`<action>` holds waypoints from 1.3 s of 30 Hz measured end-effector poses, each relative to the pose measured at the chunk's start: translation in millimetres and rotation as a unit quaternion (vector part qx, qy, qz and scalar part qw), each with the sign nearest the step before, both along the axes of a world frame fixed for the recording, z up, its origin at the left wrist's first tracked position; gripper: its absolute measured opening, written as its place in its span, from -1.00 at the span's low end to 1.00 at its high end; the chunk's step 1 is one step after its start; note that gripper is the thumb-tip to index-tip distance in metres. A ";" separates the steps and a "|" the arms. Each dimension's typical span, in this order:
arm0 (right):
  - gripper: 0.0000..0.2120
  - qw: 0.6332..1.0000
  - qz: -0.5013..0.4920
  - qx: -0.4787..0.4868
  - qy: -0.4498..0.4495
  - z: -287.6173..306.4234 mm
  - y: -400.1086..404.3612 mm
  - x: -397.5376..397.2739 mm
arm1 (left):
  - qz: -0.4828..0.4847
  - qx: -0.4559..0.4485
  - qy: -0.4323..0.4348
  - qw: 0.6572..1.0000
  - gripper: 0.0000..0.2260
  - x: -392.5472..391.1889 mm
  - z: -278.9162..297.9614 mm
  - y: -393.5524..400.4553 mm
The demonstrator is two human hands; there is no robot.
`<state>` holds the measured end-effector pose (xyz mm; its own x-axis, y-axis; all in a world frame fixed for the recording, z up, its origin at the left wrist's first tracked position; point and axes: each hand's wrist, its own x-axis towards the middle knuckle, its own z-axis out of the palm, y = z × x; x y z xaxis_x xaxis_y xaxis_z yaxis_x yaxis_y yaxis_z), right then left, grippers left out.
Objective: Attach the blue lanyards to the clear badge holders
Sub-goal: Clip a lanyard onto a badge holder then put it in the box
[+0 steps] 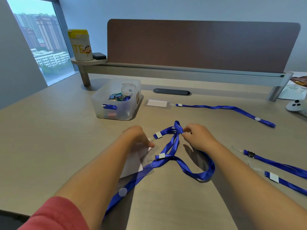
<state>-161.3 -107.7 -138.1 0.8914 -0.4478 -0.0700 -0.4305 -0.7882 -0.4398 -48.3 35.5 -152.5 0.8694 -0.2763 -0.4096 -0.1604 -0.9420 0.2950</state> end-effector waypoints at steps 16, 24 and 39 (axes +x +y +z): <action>-0.51 0.985 0.083 -0.020 -0.153 31.5 17.0 9.2 | -0.273 -0.118 -0.321 0.899 -0.79 -21.3 71.1 -11.6; -0.77 0.964 0.084 0.103 -0.229 44.6 22.6 7.9 | -0.203 -0.245 -0.275 0.907 -0.81 -23.8 83.8 -3.2; -0.76 0.972 0.034 0.074 -0.220 56.2 31.9 9.5 | -0.234 -0.197 -0.578 0.757 -0.80 -44.7 69.3 -0.7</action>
<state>-151.9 -75.9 -81.9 0.8768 -0.4007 0.2659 -0.1236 -0.7221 -0.6806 -92.9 34.8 -83.2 0.3537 -0.5668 0.7441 -0.8139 -0.5785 -0.0538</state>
